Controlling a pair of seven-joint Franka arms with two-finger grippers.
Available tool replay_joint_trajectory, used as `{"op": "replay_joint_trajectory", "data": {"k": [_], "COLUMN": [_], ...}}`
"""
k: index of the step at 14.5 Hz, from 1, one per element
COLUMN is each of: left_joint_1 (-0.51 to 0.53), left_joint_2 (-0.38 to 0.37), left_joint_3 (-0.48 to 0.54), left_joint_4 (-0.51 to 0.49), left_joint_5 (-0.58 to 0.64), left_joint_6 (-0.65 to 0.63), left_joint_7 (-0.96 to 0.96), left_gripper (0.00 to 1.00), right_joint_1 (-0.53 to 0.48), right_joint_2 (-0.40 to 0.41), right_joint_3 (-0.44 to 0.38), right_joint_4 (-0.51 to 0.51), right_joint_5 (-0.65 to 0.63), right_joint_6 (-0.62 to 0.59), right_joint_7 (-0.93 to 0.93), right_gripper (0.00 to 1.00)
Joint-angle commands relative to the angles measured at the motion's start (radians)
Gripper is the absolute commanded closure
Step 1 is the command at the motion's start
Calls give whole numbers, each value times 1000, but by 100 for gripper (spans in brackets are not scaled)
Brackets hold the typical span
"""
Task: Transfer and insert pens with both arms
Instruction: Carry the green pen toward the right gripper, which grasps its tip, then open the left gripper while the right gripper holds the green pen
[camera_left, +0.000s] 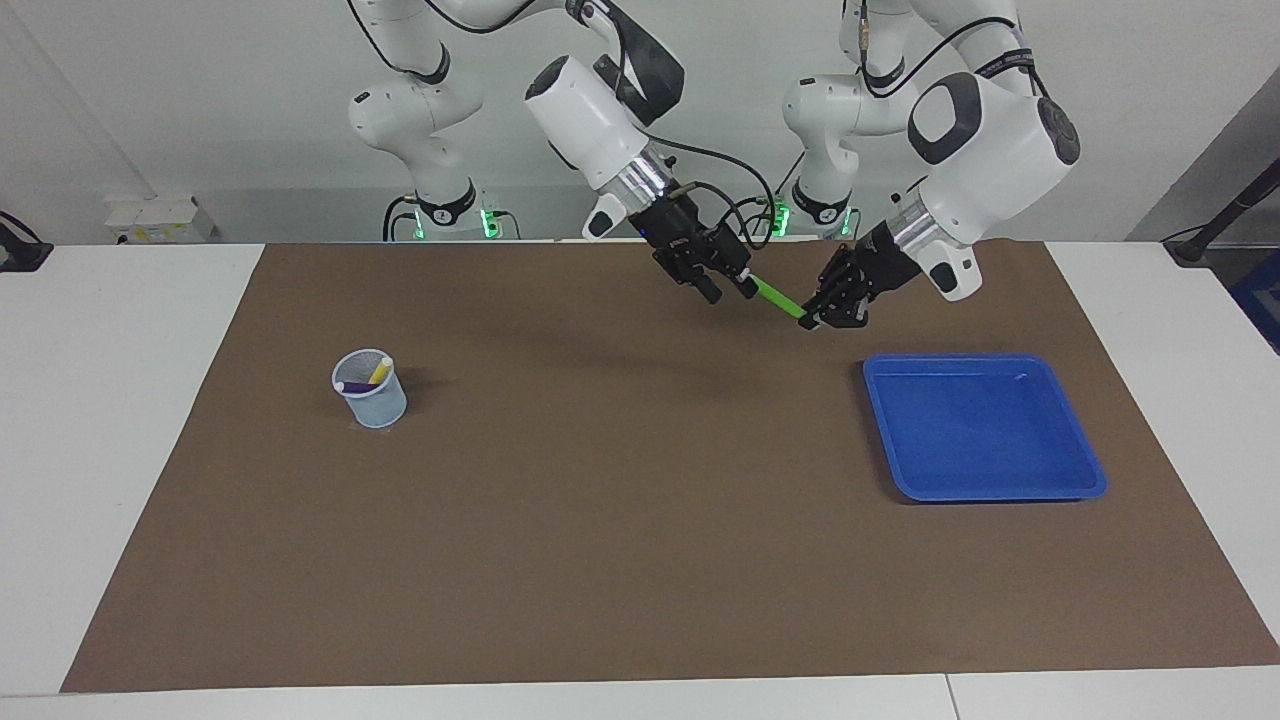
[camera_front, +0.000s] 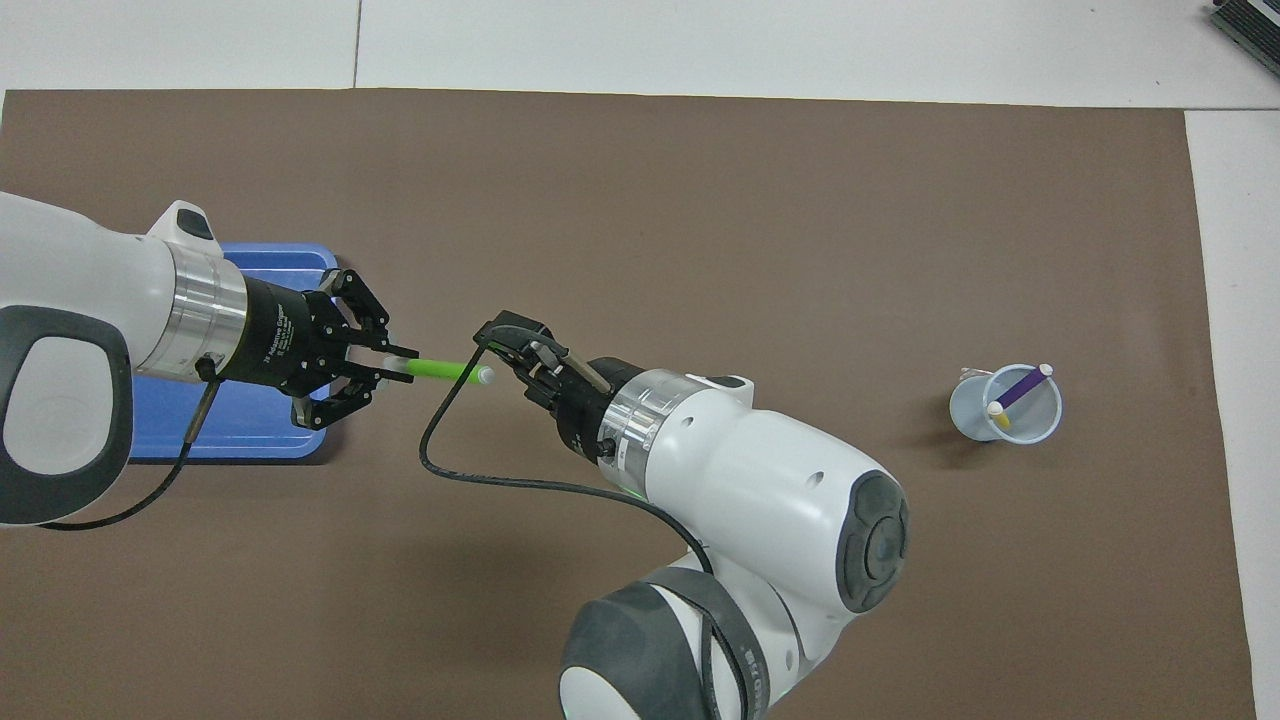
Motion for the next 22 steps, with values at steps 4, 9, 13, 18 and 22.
{"op": "replay_joint_trajectory", "data": {"k": [4,9,13,18,22], "left_joint_1": [-14,-15,-20,-20,-18], "left_joint_2": [-43,-44,-44,-46,-49], "left_joint_3": [10,10,10,10,10], "left_joint_4": [-52,-52,-52,-52,-52], "left_joint_5": [-21,-24,-27,-27,-27], "left_joint_6": [32,40,40,38,38], "left_joint_7": [-31,-71,-71,-74,-74], "left_gripper": [100,100,100,100,100], "right_joint_1": [36,52,50,41,39], "right_joint_2": [9,7,9,12,12], "right_joint_3": [-1,-1,-1,-2,-1], "right_joint_4": [28,21,20,21,20], "right_joint_5": [17,17,17,17,17], "right_joint_6": [10,8,8,10,10], "right_joint_7": [43,35,23,21,26], "right_gripper": [26,29,41,47,68]}}
